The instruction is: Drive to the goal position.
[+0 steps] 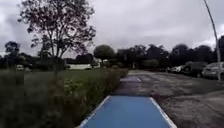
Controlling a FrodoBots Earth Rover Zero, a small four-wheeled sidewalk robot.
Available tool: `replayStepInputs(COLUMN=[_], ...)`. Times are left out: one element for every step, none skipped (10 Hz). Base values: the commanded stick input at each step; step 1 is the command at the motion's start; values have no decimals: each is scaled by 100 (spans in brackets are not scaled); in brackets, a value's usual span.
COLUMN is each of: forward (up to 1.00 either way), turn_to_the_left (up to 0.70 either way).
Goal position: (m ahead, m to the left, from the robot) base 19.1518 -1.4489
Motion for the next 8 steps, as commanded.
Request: replayStepInputs(forward=[50, 50, 50, 50, 50, 50, 50, 50], turn_to_the_left=[0, 0, 0, 0, 0, 0, 0, 0])
